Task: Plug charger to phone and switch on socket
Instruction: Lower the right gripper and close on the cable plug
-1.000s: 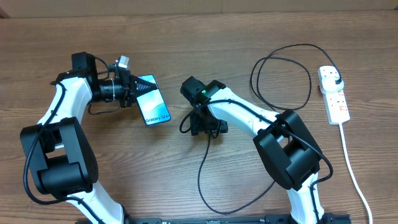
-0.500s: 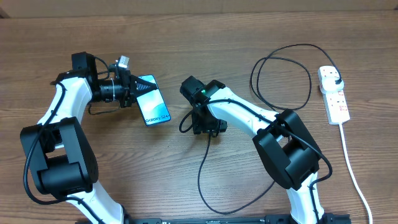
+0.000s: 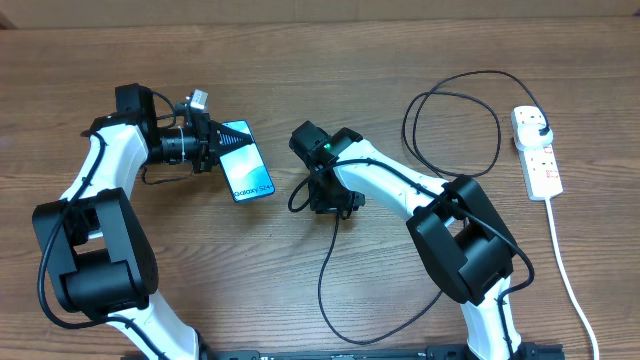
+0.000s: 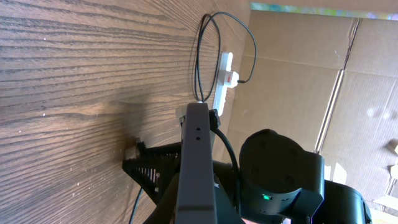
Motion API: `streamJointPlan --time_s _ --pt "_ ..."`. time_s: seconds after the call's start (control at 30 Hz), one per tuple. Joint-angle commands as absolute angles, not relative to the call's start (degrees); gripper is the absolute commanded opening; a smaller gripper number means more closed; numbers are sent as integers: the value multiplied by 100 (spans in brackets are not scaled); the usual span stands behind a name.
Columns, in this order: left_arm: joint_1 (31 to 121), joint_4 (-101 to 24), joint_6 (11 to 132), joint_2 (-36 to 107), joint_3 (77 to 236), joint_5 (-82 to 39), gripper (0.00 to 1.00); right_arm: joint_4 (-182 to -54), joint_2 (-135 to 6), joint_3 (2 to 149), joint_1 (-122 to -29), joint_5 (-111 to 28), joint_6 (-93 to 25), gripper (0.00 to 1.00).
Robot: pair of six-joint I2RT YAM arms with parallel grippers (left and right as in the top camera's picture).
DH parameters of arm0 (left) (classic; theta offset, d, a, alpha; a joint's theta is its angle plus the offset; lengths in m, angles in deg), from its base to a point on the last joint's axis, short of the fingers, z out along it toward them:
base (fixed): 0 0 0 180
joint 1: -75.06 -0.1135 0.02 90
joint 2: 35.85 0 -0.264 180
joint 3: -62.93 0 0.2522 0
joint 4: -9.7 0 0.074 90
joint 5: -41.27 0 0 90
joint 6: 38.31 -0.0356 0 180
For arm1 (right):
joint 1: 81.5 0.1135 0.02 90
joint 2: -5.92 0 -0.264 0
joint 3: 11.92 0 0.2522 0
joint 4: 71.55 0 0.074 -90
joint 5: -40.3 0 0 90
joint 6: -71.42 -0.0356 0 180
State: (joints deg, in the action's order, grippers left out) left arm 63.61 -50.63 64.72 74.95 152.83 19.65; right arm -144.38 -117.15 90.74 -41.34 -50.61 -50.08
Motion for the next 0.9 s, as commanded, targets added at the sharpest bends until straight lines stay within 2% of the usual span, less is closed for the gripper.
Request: streamJointPlan --time_s 0.0,0.13,0.4,0.87 --pt "6383 -5076 6322 7386 15312 2160 4 -14427 -11916 9109 -4200 -5378 -5017 36" --pt "6383 -5076 6322 7386 15312 2160 4 -14401 -11916 9109 -4200 -5422 -5019 35" --pt "6383 -5076 6322 7386 15312 2155 4 -14383 -11916 9109 -4206 -5514 -5019 24" --pt "6388 -5081 6322 7386 15312 2138 4 -14394 -11916 9109 -4237 -5522 -5021 15"
